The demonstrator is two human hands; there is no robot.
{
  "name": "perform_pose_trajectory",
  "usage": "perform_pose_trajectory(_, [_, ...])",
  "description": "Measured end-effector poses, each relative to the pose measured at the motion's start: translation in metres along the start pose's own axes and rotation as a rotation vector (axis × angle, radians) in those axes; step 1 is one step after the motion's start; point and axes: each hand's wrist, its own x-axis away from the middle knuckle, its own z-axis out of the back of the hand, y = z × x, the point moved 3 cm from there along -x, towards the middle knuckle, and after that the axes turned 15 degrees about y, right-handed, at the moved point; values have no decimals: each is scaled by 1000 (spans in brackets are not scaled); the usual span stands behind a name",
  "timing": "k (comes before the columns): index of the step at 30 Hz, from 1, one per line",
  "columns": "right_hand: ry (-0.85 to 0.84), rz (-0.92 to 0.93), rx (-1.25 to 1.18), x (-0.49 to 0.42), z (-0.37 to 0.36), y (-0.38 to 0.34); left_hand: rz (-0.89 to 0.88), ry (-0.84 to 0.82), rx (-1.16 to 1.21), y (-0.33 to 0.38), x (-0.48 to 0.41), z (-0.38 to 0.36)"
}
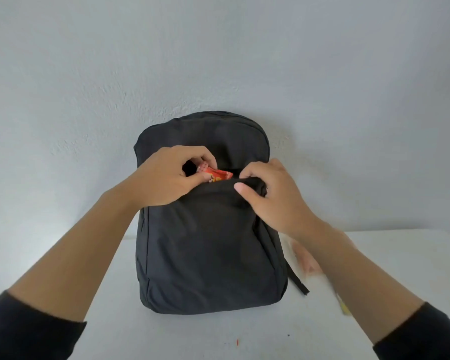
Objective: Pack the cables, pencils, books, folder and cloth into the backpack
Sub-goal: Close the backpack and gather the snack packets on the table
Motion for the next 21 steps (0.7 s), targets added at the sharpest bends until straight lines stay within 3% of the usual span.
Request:
perform_pose_trajectory(2, [24, -59, -172, -2, 11, 3, 38, -134, 14, -3, -6, -1])
perform_pose_trajectory(5, [41, -104, -243, 4, 19, 8, 139, -316, -61, -6, -8, -15])
perform_pose_trajectory(7, [70, -187, -306, 14, 21, 17, 111, -218, -29, 1, -4, -27])
perform_pose_trajectory(10, [35, -318, -359, 37, 29, 27, -19, 44, 199, 17, 7, -54])
perform_pose_trajectory(13, [-47, -324, -367, 57, 39, 25, -151, 193, 158, 27, 15, -75])
perform_pose_trajectory(15, [-11, -392, -401, 70, 55, 31, -212, 302, 85, 41, 22, -85])
perform_pose_trajectory(19, [125, -626, -260, 110, 92, 80, -333, 282, 110, 87, 39, -120])
perform_pose_trajectory(21, [134, -700, -95, 134, 103, 107, -236, 169, 242, 100, 47, -143])
